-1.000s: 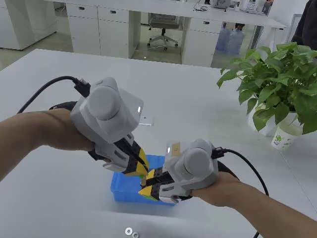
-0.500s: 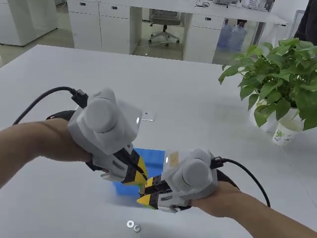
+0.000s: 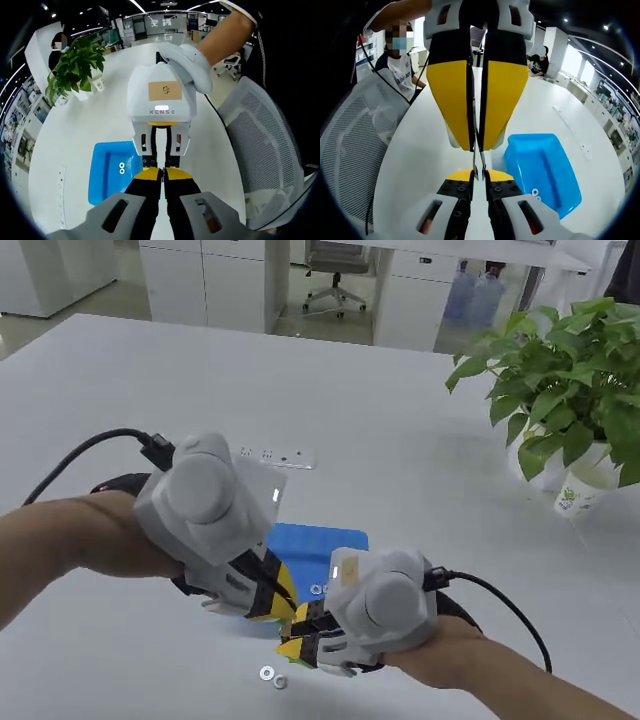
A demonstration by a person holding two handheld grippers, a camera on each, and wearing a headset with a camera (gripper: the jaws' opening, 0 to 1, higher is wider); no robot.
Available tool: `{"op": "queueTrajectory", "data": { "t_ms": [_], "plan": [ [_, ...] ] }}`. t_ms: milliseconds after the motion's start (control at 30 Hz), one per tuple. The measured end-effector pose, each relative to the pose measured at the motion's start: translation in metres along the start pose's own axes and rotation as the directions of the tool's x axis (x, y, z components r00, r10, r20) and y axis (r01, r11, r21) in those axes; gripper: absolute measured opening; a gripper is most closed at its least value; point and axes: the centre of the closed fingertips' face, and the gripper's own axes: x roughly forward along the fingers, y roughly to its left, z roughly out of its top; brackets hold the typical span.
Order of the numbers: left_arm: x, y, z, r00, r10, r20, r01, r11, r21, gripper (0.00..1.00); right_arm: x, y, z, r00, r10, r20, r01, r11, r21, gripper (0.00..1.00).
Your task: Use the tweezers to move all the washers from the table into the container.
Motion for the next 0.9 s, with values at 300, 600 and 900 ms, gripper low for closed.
{"op": "queueTrajectory", "data": {
  "t_ms": [300,600,900],
  "plan": [
    [0.006,-0.007,-0.004,0.9999,-0.01,0.004,0.01,1.0,0.0,0.06,0.004,0.007,-0.006,1.0,0.0,-0.002,0.0,1.0,0.008,0.12],
    [0.008,-0.013,-0.009,0.9997,-0.023,0.007,0.023,1.0,-0.009,0.06,0.009,0.014,-0.007,1.0,0.0,0.007,0.0,1.0,0.019,0.12],
    [0.011,-0.018,-0.014,0.9992,-0.036,0.018,0.037,0.999,-0.023,0.06,0.014,0.021,-0.012,0.9999,0.007,0.009,-0.008,0.999,0.041,0.12]
  ]
}}
